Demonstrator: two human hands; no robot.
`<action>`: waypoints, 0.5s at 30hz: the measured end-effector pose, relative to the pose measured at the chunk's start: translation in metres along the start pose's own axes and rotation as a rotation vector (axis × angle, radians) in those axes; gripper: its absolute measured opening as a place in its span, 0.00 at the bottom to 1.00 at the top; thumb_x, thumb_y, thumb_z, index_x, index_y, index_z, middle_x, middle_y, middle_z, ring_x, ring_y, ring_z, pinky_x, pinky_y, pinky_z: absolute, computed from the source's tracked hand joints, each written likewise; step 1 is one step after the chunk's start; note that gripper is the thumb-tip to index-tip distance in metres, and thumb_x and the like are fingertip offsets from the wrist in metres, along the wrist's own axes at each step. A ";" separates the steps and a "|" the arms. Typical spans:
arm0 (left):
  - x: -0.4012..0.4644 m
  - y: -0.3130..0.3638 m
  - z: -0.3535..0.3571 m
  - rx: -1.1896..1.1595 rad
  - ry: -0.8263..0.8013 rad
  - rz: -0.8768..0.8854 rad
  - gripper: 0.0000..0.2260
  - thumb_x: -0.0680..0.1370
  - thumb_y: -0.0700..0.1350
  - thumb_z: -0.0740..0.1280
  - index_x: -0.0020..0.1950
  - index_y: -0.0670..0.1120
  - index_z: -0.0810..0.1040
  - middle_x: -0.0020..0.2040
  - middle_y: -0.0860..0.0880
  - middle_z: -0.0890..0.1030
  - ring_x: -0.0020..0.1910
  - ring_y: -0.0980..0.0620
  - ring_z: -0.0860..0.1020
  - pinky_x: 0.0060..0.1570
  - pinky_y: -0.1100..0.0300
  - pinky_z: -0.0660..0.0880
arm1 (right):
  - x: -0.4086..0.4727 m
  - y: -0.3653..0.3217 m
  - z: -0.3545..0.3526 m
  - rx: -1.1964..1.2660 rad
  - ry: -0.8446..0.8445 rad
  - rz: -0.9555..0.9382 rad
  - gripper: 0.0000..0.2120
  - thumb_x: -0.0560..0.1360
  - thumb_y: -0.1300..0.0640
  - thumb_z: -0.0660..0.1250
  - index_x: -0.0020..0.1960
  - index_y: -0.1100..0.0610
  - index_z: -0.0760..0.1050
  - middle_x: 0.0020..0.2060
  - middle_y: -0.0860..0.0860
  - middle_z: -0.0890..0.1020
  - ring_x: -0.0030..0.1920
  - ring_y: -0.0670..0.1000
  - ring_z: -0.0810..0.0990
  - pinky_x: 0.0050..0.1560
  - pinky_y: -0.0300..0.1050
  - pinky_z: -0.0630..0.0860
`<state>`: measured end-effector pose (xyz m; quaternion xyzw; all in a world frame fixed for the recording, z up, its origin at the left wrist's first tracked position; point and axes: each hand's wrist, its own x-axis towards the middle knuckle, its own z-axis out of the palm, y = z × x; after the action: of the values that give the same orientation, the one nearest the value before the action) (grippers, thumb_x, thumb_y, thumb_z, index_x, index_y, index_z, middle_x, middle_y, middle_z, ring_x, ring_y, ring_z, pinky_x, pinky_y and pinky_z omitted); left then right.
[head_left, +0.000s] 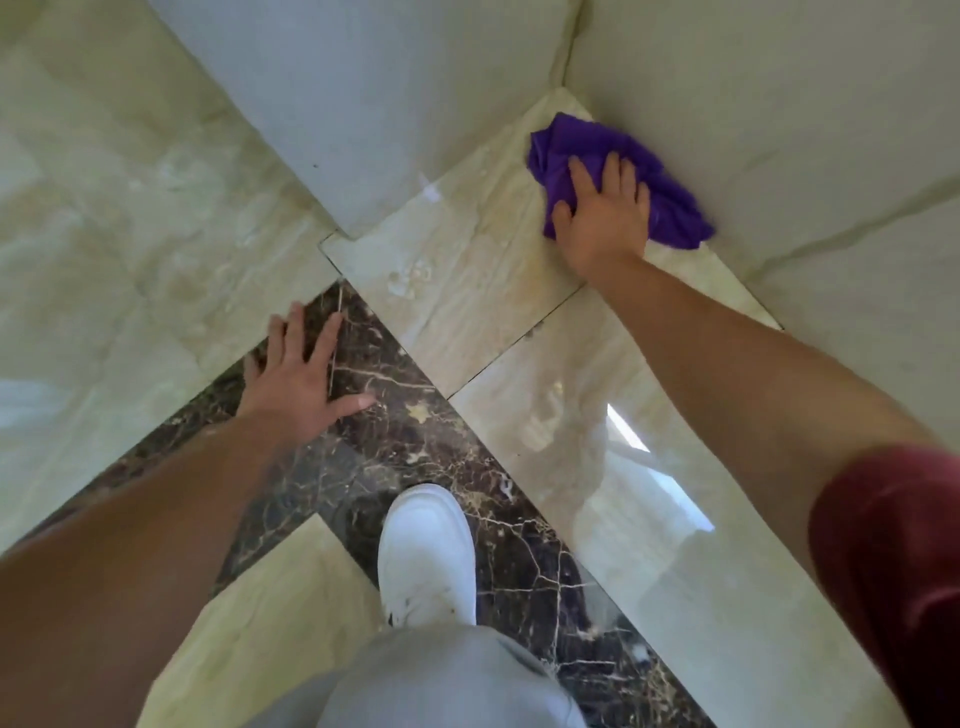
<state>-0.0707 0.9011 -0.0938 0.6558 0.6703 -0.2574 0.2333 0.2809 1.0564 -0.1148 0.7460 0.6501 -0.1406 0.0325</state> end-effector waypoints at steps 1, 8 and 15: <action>0.002 -0.001 0.003 -0.023 -0.006 0.004 0.50 0.71 0.75 0.58 0.80 0.58 0.30 0.80 0.46 0.28 0.81 0.41 0.33 0.77 0.33 0.48 | 0.015 -0.011 -0.002 -0.005 -0.009 -0.030 0.29 0.83 0.46 0.53 0.82 0.49 0.54 0.82 0.61 0.54 0.82 0.62 0.52 0.80 0.60 0.49; 0.003 -0.001 0.005 -0.081 0.005 0.027 0.50 0.71 0.75 0.58 0.79 0.57 0.29 0.79 0.45 0.26 0.80 0.40 0.30 0.76 0.32 0.44 | 0.076 -0.052 -0.019 0.109 -0.038 -0.043 0.29 0.78 0.47 0.61 0.76 0.57 0.63 0.79 0.57 0.62 0.81 0.58 0.56 0.79 0.58 0.53; 0.001 -0.001 0.003 -0.128 -0.015 0.030 0.50 0.73 0.72 0.62 0.77 0.61 0.27 0.78 0.47 0.24 0.78 0.42 0.28 0.77 0.32 0.43 | 0.031 -0.079 -0.015 0.210 -0.132 -0.180 0.23 0.73 0.54 0.67 0.67 0.57 0.72 0.72 0.57 0.71 0.78 0.56 0.63 0.79 0.56 0.55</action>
<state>-0.0721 0.9001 -0.0963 0.6477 0.6735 -0.2155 0.2835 0.2099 1.1015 -0.0973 0.6731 0.6926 -0.2588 -0.0156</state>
